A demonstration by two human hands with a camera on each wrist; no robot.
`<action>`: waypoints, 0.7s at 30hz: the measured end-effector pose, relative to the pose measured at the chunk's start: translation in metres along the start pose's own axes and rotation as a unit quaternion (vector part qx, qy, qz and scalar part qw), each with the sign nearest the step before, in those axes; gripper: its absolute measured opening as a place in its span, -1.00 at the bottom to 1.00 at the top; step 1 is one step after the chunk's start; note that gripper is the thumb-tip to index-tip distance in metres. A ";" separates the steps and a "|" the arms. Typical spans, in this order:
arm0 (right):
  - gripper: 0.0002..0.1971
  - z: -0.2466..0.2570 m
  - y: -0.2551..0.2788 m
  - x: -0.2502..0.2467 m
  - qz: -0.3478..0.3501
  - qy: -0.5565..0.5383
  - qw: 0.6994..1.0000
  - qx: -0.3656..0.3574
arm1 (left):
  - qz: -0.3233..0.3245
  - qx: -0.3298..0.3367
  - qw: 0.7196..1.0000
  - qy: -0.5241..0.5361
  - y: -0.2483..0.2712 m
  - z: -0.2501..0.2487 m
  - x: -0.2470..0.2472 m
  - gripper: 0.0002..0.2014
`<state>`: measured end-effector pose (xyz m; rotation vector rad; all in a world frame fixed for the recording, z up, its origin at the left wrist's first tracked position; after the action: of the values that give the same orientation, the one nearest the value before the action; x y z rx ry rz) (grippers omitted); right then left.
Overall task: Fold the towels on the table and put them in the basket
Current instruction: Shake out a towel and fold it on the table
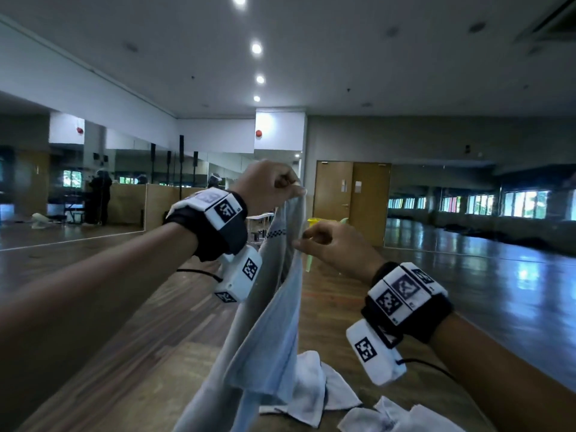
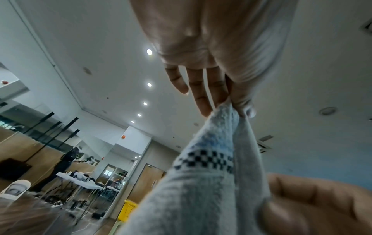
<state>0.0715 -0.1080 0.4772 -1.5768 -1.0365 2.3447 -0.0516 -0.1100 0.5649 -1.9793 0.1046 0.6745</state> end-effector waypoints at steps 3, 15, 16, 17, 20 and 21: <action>-0.86 -0.005 0.005 -0.016 -0.016 0.002 1.000 0.020 | -0.022 0.010 1.000 -0.005 -0.009 -0.013 -0.014 -0.80; -0.80 0.000 0.012 -0.038 -0.045 -0.010 0.998 0.034 | -0.027 0.008 0.999 0.018 -0.012 -0.013 -0.007 -0.83; -0.87 -0.007 0.012 -0.033 -0.037 0.030 0.998 0.038 | -0.028 0.005 0.999 0.025 -0.012 -0.011 -0.006 -0.82; -0.87 -0.016 0.014 -0.027 -0.024 0.058 0.997 0.047 | -0.031 0.004 0.999 0.032 -0.013 -0.010 -0.006 -0.81; -0.77 -0.040 0.026 -0.007 0.027 0.029 0.997 0.069 | -0.051 0.007 0.998 0.046 -0.016 -0.006 -0.012 -0.81; -0.75 -0.044 0.031 0.002 0.049 0.017 0.996 0.067 | -0.056 0.007 0.997 0.053 -0.017 -0.004 -0.013 -0.81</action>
<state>0.1167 -0.1095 0.4478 -1.6449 -0.7937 2.3856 -0.0550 -0.1079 0.5864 -1.9916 0.0619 0.4969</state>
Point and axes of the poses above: each hand's wrist, its own y-axis away from the middle knuckle, its own x-axis out of the palm, z = x × y, the point moved 9 cm from there along -y, towards the middle knuckle, and after that the axes turned 14 degrees about y, right-handed, at the moved point
